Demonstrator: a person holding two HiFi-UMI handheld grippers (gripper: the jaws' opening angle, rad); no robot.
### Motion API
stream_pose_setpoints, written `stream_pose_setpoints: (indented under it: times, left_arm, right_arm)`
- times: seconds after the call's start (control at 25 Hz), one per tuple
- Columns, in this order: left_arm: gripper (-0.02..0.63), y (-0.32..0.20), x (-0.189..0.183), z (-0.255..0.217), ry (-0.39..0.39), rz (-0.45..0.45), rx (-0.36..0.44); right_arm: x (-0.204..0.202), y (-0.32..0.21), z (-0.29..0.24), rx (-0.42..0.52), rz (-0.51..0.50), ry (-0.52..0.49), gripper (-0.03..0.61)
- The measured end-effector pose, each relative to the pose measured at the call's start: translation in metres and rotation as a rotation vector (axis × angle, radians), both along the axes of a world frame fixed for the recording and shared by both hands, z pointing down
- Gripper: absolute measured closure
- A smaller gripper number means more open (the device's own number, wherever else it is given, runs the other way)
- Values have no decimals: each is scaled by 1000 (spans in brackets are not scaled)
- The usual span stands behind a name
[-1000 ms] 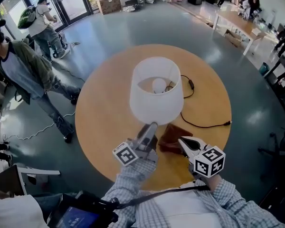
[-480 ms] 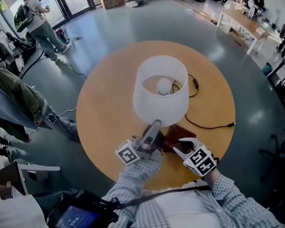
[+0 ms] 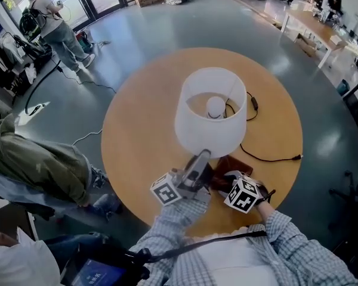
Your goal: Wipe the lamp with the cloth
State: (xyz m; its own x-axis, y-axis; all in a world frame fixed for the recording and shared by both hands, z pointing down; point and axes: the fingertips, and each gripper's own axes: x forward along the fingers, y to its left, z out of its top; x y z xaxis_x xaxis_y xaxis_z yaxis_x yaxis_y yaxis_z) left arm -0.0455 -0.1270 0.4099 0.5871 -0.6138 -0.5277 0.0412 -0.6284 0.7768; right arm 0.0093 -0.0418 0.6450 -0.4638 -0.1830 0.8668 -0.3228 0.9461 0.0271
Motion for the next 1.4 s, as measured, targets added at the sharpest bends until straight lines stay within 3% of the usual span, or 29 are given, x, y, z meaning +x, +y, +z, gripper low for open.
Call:
stream_pose_setpoints:
  times: [0.16, 0.2, 0.32, 0.56, 0.72, 0.88, 1.08, 1.4]
  left_arm:
    - [472, -4, -2, 5, 6, -10, -2]
    - [472, -4, -3, 5, 9, -14, -4]
    - [473, -3, -2, 3, 14, -23, -5]
    - [472, -2, -2, 3, 3, -28, -13]
    - [472, -1, -3, 1, 3, -29, -11]
    - [472, -1, -4, 1, 0, -30, -9]
    - [472, -2, -3, 4, -8, -32, -10]
    - [472, -2, -2, 9, -10, -31, -20]
  right_arm:
    - [1, -11, 3, 28, 51, -31, 374]
    - [4, -15, 3, 38, 83, -32, 526]
    - [11, -21, -1, -14, 189, -89, 526]
    - [31, -40, -43, -117, 501, -406, 526]
    - [56, -60, -88, -113, 660, -591, 528]
    - [84, -85, -142, -61, 756, -748, 528]
    - [109, -123, -202, 51, 778, -848, 528]
    - [89, -177, -260, 113, 633, -870, 528]
